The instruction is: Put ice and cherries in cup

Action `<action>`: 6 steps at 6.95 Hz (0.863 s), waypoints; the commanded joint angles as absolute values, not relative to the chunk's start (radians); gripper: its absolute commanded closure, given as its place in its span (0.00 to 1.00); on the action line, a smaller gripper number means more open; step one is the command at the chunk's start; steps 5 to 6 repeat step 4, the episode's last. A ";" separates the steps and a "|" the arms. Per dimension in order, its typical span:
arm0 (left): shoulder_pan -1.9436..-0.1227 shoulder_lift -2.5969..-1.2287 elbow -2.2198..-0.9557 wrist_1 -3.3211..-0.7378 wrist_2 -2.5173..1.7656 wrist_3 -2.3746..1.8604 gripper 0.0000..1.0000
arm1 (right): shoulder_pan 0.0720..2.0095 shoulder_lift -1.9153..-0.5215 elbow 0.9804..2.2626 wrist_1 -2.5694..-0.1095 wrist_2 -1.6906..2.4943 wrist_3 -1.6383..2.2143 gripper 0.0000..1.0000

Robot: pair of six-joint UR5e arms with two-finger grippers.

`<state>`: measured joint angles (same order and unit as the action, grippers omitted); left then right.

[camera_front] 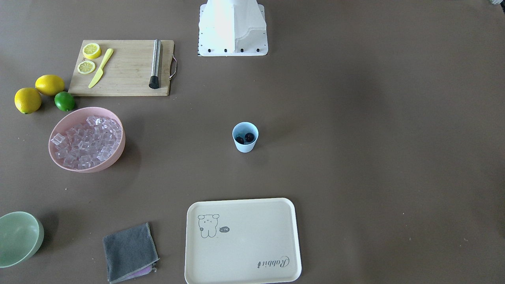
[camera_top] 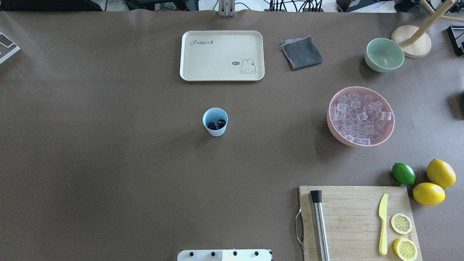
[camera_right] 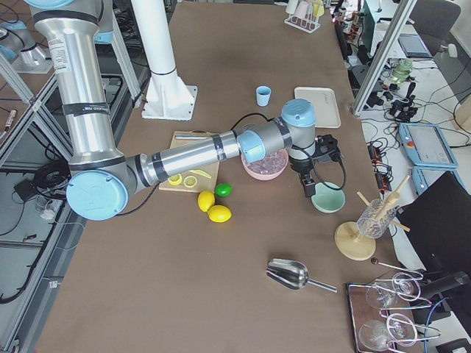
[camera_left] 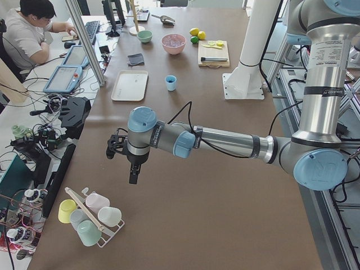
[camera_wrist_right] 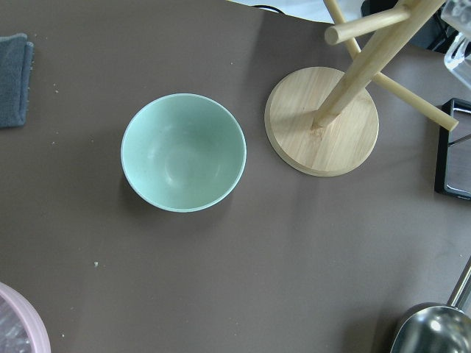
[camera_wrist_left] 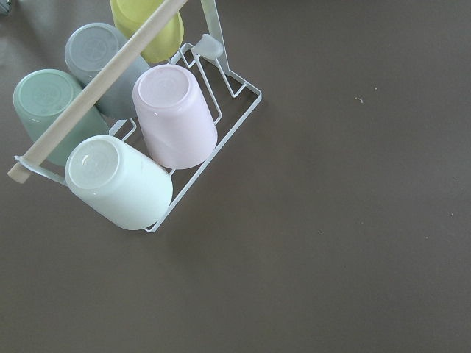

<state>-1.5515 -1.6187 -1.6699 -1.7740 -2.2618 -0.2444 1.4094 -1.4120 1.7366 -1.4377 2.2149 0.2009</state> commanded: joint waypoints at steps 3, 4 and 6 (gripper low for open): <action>-1.554 -1.626 -1.667 -1.772 -2.322 -0.235 0.02 | 1.404 -1.402 1.736 -1.434 2.214 0.201 0.00; -1.554 -1.628 -1.661 -1.772 -2.321 -0.235 0.02 | 1.404 -1.404 1.740 -1.434 2.215 0.201 0.00; -1.554 -1.628 -1.661 -1.772 -2.321 -0.235 0.02 | 1.404 -1.404 1.740 -1.434 2.215 0.201 0.00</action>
